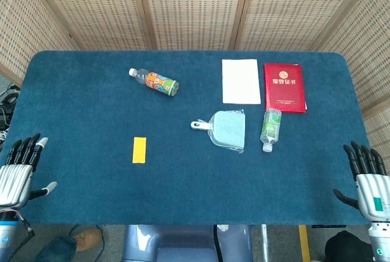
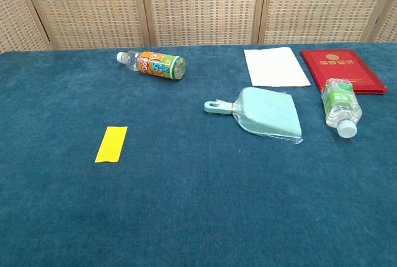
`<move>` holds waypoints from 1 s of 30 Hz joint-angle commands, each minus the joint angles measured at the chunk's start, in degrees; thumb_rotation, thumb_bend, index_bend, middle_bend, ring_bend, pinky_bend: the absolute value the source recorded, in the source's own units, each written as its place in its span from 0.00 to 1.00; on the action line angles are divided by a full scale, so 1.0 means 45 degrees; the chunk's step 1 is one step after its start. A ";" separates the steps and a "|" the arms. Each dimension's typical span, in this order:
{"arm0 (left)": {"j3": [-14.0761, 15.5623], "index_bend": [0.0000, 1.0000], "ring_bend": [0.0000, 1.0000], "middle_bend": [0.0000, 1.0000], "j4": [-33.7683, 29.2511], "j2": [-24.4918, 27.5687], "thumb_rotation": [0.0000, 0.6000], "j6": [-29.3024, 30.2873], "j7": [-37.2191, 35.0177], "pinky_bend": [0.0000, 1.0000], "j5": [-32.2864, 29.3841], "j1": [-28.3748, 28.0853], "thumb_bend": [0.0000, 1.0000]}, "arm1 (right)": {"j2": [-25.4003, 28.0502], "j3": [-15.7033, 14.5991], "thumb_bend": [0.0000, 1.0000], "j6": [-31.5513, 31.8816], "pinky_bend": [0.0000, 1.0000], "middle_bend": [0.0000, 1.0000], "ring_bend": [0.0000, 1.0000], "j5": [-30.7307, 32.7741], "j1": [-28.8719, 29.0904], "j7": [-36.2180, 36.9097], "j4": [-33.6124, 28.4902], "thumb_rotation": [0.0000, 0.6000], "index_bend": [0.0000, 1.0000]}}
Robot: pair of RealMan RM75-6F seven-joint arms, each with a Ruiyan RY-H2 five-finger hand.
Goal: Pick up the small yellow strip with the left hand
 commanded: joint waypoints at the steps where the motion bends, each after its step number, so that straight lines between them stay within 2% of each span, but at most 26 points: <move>1: -0.0013 0.00 0.00 0.00 -0.0030 0.0027 1.00 -0.0085 -0.0007 0.00 -0.0066 -0.0017 0.00 | 0.0021 0.0001 0.00 -0.0039 0.00 0.00 0.00 0.0034 0.0003 0.0041 -0.0028 1.00 0.00; 6: -0.0069 0.00 0.00 0.00 -0.0043 0.0019 1.00 -0.0506 -0.0041 0.00 -0.0289 -0.0189 0.00 | 0.0072 -0.0003 0.00 -0.0087 0.00 0.00 0.00 0.0077 -0.0002 0.0116 -0.0125 1.00 0.01; 13: -0.0758 0.00 0.00 0.00 0.0710 -0.1009 1.00 -0.2995 -0.0331 0.00 -0.0985 -0.1877 0.00 | 0.0154 -0.0007 0.00 -0.0207 0.00 0.00 0.00 0.0126 0.0023 0.0225 -0.0219 1.00 0.03; 15: -0.0970 0.04 0.00 0.00 0.1083 -0.1476 1.00 -0.3795 -0.0313 0.00 -0.1245 -0.2445 0.00 | 0.0152 0.0012 0.00 -0.0299 0.00 0.00 0.00 0.0210 0.0054 0.0243 -0.0203 1.00 0.04; 17: -0.1251 0.16 0.00 0.00 0.1623 -0.2138 1.00 -0.4606 -0.0287 0.00 -0.1571 -0.3088 0.00 | 0.0143 0.0029 0.00 -0.0401 0.00 0.00 0.00 0.0310 0.0083 0.0257 -0.0167 1.00 0.05; 23: -0.1821 0.36 0.00 0.00 0.3449 -0.4228 1.00 -0.5982 0.0239 0.00 -0.2471 -0.4432 0.00 | 0.0130 0.0091 0.00 -0.0631 0.00 0.00 0.00 0.0553 0.0157 0.0371 -0.0059 1.00 0.06; 30: -0.1997 0.39 0.00 0.00 0.4941 -0.5886 1.00 -0.6478 0.0355 0.00 -0.3006 -0.5124 0.10 | 0.0139 0.0144 0.00 -0.0898 0.00 0.00 0.00 0.0804 0.0236 0.0564 0.0054 1.00 0.06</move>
